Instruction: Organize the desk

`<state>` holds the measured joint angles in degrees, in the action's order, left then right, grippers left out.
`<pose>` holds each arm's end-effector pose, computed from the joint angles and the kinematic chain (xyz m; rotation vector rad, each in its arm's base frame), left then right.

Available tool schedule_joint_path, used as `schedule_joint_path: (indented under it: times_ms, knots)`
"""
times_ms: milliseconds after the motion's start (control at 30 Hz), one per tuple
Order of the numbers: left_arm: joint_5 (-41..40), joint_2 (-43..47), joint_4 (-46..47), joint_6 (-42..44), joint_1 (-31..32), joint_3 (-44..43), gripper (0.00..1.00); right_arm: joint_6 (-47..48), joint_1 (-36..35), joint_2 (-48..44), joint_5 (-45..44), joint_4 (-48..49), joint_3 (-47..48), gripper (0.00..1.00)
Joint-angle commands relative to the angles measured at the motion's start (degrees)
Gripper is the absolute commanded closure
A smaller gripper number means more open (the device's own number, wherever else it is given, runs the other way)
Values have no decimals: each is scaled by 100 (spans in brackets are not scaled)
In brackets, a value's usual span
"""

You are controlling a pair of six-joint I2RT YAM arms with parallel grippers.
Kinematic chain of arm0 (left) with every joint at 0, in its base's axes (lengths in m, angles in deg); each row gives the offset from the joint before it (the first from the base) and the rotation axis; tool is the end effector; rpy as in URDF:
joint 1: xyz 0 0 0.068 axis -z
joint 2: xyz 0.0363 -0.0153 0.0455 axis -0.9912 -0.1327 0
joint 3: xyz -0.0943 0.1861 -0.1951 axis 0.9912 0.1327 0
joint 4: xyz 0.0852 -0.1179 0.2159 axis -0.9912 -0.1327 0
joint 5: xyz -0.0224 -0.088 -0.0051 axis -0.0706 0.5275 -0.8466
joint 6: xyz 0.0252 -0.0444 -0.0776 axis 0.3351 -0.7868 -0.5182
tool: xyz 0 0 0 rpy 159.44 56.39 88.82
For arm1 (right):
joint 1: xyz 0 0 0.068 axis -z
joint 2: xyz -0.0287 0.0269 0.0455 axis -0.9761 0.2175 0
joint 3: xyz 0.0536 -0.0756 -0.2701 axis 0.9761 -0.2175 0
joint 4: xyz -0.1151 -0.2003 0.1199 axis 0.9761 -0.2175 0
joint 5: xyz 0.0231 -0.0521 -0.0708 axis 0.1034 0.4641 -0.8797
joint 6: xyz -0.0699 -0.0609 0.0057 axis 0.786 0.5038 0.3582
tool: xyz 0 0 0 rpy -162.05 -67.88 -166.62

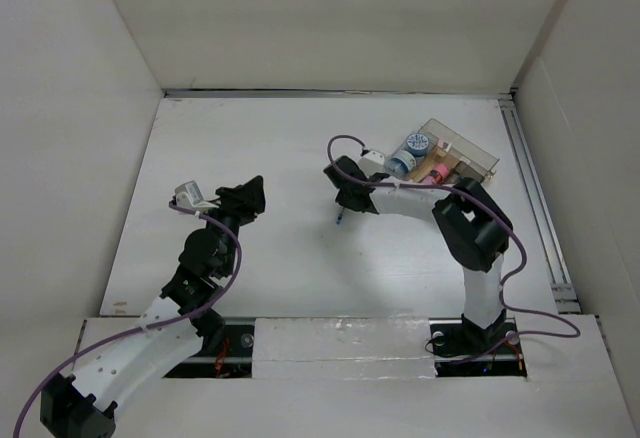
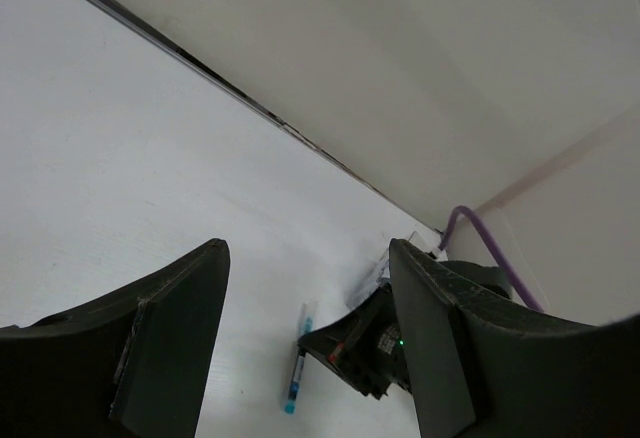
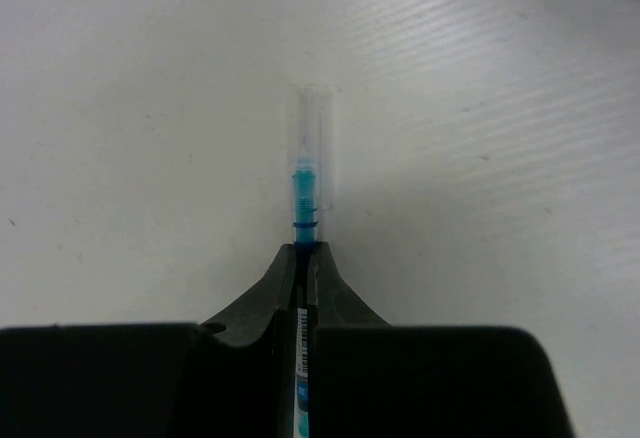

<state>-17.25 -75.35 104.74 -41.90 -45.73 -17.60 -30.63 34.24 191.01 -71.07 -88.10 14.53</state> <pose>0.1646 -0.0696 0.2990 -0.4645 1.3058 -0.7321 0.3504 0.2718 0.1390 0.4832 2.3300 0.1490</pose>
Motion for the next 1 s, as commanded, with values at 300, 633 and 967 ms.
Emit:
schedule_joint_path:
  times_ms: [300,633,967]
  knots:
    - [132,-31,242,52,10,-213,39,75,1855,-3379,-671,144,-1570,100]
    - [141,-74,260,52,10,-222,39,-23,3659,-3760,296,522,-2697,100]
    - [167,13,285,52,10,-196,39,12,3889,-3189,631,469,-2320,93]
